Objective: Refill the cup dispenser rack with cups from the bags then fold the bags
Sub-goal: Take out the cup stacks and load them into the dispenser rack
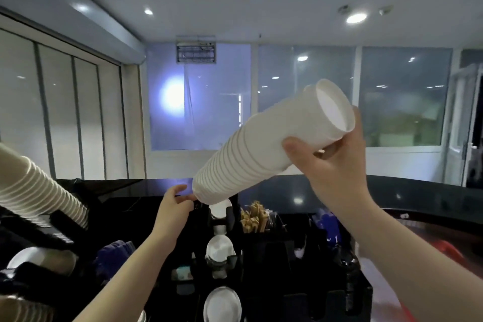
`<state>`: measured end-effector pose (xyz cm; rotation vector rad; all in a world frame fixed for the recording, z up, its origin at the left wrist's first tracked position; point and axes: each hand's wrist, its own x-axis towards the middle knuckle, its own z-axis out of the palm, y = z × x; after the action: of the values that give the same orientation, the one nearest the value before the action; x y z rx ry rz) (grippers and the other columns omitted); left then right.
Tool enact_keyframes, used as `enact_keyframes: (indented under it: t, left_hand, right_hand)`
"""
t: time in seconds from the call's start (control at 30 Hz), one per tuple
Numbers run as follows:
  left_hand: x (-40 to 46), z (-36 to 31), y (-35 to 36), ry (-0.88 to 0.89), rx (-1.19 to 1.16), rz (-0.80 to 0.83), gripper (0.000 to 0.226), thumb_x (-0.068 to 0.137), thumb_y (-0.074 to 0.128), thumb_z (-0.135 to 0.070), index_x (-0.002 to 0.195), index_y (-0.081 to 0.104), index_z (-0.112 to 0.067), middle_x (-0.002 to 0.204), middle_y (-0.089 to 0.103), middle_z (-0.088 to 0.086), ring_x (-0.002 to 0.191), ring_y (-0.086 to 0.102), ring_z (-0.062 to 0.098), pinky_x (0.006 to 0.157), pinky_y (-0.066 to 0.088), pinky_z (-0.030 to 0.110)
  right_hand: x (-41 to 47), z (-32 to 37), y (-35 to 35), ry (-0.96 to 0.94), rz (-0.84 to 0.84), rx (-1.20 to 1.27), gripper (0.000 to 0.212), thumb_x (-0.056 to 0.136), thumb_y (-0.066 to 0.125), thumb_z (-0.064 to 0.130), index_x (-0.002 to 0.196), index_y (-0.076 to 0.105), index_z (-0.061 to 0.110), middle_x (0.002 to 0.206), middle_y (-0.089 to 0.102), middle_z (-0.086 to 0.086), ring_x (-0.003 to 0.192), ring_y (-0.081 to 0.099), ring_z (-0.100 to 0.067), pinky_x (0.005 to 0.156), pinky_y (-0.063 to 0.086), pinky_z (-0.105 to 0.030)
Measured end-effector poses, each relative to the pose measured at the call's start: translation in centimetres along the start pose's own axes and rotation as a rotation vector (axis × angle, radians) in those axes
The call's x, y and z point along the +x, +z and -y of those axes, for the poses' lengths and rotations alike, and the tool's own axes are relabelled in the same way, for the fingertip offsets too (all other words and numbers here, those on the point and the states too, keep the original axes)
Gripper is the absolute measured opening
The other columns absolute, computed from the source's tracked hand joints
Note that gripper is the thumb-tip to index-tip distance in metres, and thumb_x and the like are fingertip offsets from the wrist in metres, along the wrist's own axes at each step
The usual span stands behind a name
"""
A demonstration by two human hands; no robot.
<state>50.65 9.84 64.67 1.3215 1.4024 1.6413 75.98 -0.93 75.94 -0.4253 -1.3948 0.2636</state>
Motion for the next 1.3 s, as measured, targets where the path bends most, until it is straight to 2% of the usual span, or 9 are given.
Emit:
enact_keyframes:
  t: [0.23, 0.4, 0.53, 0.6, 0.67, 0.77, 1.0, 1.17, 1.3]
  left_hand:
    - [4.8, 2.3, 0.0, -0.065, -0.01, 0.122, 0.012, 0.081, 0.066, -0.006, 0.09, 0.059, -0.009, 0.089, 0.066, 0.007, 0.081, 0.058, 0.017, 0.064, 0.041, 0.026]
    - [6.3, 4.6, -0.5, -0.093, 0.069, 0.28, 0.023, 0.086, 0.062, -0.033, 0.095, 0.06, -0.012, 0.093, 0.066, 0.007, 0.083, 0.058, 0.017, 0.073, 0.042, 0.032]
    - [7.4, 5.7, -0.5, 0.067, 0.232, 0.322, 0.011, 0.089, 0.061, -0.035, 0.089, 0.062, -0.024, 0.09, 0.067, -0.006, 0.084, 0.062, 0.009, 0.083, 0.047, 0.033]
    - [7.9, 6.0, -0.9, 0.137, 0.283, 0.346, 0.003, 0.088, 0.062, -0.033, 0.088, 0.059, -0.032, 0.092, 0.066, -0.011, 0.087, 0.062, 0.003, 0.084, 0.049, 0.03]
    - [8.1, 6.2, -1.4, 0.17, 0.271, 0.391, 0.011, 0.085, 0.064, -0.03, 0.089, 0.056, -0.037, 0.092, 0.066, -0.015, 0.087, 0.062, -0.003, 0.084, 0.05, 0.027]
    - [8.3, 6.3, -2.0, 0.178, 0.213, 0.47, 0.023, 0.083, 0.065, -0.023, 0.094, 0.054, -0.041, 0.096, 0.068, -0.016, 0.089, 0.063, -0.007, 0.086, 0.051, 0.027]
    - [8.3, 6.7, -2.3, 0.202, 0.179, 0.556, 0.035, 0.084, 0.067, -0.024, 0.105, 0.048, -0.043, 0.106, 0.067, -0.011, 0.102, 0.061, -0.002, 0.094, 0.048, 0.025]
    - [8.8, 6.1, -2.2, 0.224, 0.186, 0.566, 0.04, 0.083, 0.068, -0.028, 0.113, 0.045, -0.041, 0.111, 0.065, -0.013, 0.105, 0.058, -0.004, 0.094, 0.048, 0.025]
    - [9.2, 5.8, -1.7, 0.208, 0.185, 0.554, 0.055, 0.082, 0.069, -0.031, 0.131, 0.043, -0.031, 0.119, 0.061, -0.012, 0.114, 0.055, 0.002, 0.098, 0.047, 0.029]
  right_hand:
    - [4.1, -0.4, 6.9, 0.021, 0.167, -0.291, 0.061, 0.055, 0.076, 0.053, 0.104, 0.04, 0.051, 0.102, 0.057, 0.036, 0.094, 0.06, 0.005, 0.076, 0.057, -0.029]
    - [5.1, -2.0, 10.3, 0.079, 0.163, -0.409, 0.057, 0.049, 0.071, 0.063, 0.096, 0.038, 0.056, 0.097, 0.057, 0.037, 0.088, 0.06, 0.006, 0.073, 0.055, -0.027]
    - [4.8, -3.5, 11.6, 0.11, 0.144, -0.462, 0.061, 0.05, 0.071, 0.063, 0.103, 0.042, 0.053, 0.098, 0.056, 0.038, 0.089, 0.058, 0.009, 0.074, 0.054, -0.028]
    - [4.9, -4.0, 12.1, 0.111, 0.11, -0.476, 0.07, 0.051, 0.071, 0.062, 0.113, 0.045, 0.043, 0.099, 0.06, 0.03, 0.091, 0.06, 0.004, 0.077, 0.055, -0.032]
    - [5.1, -4.2, 12.7, 0.111, 0.095, -0.492, 0.076, 0.051, 0.07, 0.063, 0.118, 0.045, 0.036, 0.102, 0.061, 0.024, 0.094, 0.06, 0.0, 0.076, 0.055, -0.032]
    - [5.5, -4.3, 13.7, 0.108, 0.106, -0.558, 0.074, 0.049, 0.066, 0.065, 0.115, 0.043, 0.039, 0.097, 0.057, 0.028, 0.088, 0.056, 0.008, 0.067, 0.047, -0.021]
    - [5.9, -5.3, 13.8, 0.096, 0.031, -0.565, 0.064, 0.059, 0.076, 0.052, 0.113, 0.044, 0.042, 0.091, 0.053, 0.036, 0.082, 0.05, 0.021, 0.062, 0.04, -0.014]
    - [5.6, -5.9, 13.4, 0.09, -0.027, -0.562, 0.071, 0.051, 0.073, 0.058, 0.114, 0.043, 0.043, 0.093, 0.055, 0.038, 0.088, 0.055, 0.013, 0.07, 0.048, -0.023]
    - [5.2, -7.1, 13.3, 0.117, 0.058, -0.593, 0.075, 0.05, 0.072, 0.061, 0.115, 0.042, 0.043, 0.095, 0.054, 0.039, 0.092, 0.052, 0.015, 0.068, 0.044, -0.019]
